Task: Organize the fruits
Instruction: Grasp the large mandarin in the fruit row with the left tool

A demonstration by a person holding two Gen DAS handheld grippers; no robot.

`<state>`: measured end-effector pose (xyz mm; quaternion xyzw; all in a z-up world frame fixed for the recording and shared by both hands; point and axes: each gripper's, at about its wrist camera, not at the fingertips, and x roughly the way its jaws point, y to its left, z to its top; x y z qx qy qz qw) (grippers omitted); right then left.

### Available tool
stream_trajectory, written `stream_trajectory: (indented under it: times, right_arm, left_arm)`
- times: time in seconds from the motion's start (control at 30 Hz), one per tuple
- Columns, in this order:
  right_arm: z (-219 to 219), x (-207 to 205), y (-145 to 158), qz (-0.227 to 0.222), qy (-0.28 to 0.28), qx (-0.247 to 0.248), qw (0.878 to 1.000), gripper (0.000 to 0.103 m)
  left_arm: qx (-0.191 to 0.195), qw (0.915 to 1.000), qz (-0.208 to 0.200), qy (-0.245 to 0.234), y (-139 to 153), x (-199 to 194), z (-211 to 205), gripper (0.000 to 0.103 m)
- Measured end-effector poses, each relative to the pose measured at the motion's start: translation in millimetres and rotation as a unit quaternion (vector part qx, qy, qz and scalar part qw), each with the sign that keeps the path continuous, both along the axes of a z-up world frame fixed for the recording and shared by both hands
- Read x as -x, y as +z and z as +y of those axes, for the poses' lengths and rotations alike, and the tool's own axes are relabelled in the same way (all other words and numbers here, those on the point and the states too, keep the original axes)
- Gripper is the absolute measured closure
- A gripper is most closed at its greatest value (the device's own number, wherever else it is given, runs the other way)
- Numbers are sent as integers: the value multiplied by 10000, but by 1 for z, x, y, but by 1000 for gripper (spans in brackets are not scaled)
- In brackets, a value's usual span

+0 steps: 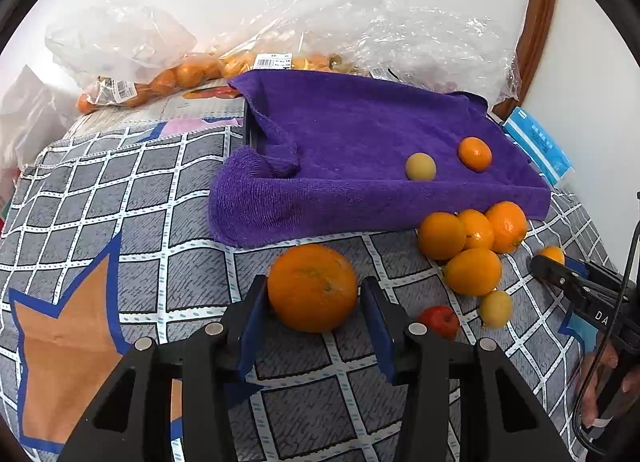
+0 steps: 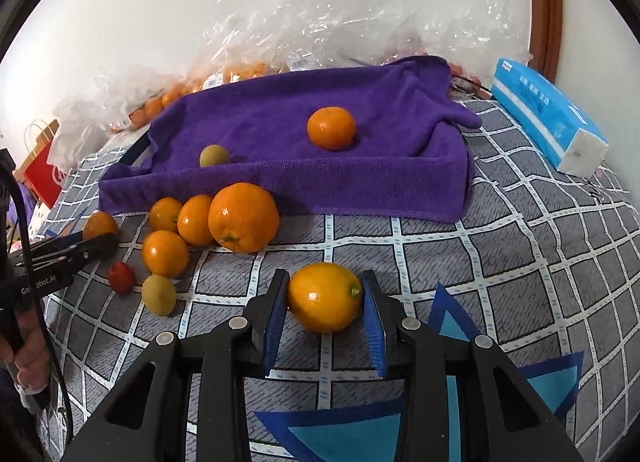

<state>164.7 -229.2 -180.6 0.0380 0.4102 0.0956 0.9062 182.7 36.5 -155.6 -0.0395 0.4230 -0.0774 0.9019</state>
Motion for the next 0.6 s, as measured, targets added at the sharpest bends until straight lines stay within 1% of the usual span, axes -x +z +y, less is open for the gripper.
stream_trajectory:
  times: [0.07,0.2,0.23,0.3,0.4,0.6]
  right_arm:
    - [-2,0,0,5,-15,-59,10000,67]
    - [-2,5,2,-92,50,-104,9999,67]
    - [-1,7,4,-162,78,-55,9998,67]
    - [4,13,8,-312,114,100,9994,67]
    - [6,17,11,-433,170,160,9988,67]
    - [2,19,14,-520,80,96,9986,67]
  left_arm:
    - [182,9998,-9,71,0,0,6,62]
    - [839,9963,-33,193,-1,1,25,63]
    - [992,9948,-43,227,-2,1,29,63]
    - [1146,9928,-78,348,-3,3,34,63]
    - [1120,9928,-210,369,1,6,33,63]
    - [726,9951,-659,125,15,17,17,63]
